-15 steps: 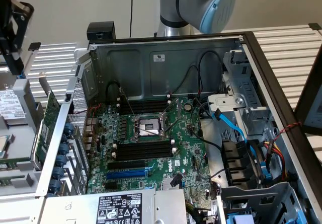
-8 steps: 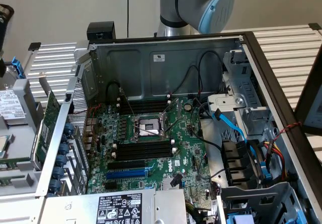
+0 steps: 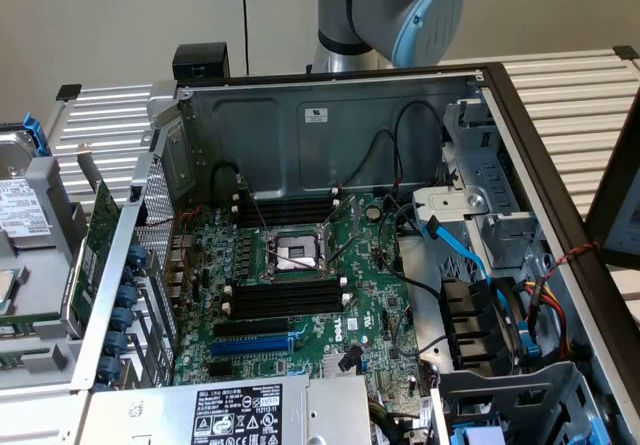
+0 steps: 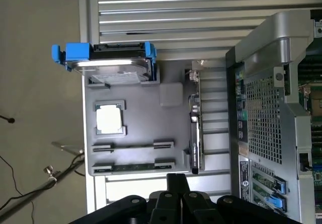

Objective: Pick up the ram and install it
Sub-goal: 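Reach for the ram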

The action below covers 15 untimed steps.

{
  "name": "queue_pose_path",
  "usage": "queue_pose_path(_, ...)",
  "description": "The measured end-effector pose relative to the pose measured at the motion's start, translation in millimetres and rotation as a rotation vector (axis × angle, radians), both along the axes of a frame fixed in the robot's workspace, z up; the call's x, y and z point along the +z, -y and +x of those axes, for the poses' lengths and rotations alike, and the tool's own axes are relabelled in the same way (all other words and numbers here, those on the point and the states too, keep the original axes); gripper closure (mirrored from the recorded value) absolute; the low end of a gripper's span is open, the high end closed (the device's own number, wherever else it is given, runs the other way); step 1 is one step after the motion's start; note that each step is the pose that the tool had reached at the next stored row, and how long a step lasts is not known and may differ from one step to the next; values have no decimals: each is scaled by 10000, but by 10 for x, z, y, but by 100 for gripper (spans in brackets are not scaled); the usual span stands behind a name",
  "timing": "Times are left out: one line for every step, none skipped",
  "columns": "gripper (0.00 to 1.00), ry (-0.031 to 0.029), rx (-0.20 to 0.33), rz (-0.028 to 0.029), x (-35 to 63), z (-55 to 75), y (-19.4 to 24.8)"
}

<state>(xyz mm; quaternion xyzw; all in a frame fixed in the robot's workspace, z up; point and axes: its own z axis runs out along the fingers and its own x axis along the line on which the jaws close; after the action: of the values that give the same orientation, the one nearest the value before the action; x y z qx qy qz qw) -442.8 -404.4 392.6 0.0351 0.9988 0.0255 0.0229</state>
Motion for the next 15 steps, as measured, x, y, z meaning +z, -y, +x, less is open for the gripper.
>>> queue_pose_path(90,1,0,2,0,-46,2)
queue_pose_path(90,2,-1,4,-1,-92,3)
queue_pose_path(90,2,0,4,-1,-132,4)
queue_pose_path(90,0,0,4,-1,-163,5)
queue_pose_path(90,1,1,4,-1,-185,6)
queue_pose_path(90,1,0,5,-2,-195,6)
queue_pose_path(90,1,1,5,-1,-198,7)
queue_pose_path(90,2,1,5,-2,-198,6)
queue_pose_path(90,2,2,5,-1,-198,6)
queue_pose_path(90,1,1,5,-1,-199,6)
queue_pose_path(90,1,0,5,-1,-199,6)
queue_pose_path(90,0,0,5,-1,-199,6)
queue_pose_path(90,1,0,5,-1,-199,6)
queue_pose_path(90,1,0,5,-1,-199,6)
queue_pose_path(90,1,0,5,-1,-199,6)
